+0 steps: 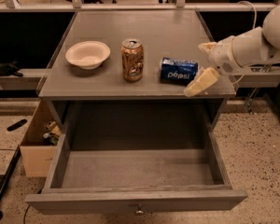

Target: Pick pepsi can from top drawer and place on counter

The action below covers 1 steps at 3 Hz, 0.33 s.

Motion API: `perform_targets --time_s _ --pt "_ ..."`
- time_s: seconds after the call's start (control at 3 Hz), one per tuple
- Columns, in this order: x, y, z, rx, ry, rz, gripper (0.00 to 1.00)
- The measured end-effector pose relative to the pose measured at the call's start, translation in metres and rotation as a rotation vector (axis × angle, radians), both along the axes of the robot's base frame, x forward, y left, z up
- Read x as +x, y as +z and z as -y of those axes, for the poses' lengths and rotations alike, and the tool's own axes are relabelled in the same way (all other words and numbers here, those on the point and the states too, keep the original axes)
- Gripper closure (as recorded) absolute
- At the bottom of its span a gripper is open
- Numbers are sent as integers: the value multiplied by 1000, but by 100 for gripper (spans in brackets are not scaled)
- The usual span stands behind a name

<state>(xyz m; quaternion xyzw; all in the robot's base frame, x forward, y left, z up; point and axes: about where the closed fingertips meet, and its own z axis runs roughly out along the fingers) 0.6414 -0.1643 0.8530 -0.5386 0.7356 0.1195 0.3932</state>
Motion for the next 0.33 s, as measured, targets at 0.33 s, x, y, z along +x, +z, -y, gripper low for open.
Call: perform_targets --time_s 0.33 --pt "0 0 0 0 0 0 0"
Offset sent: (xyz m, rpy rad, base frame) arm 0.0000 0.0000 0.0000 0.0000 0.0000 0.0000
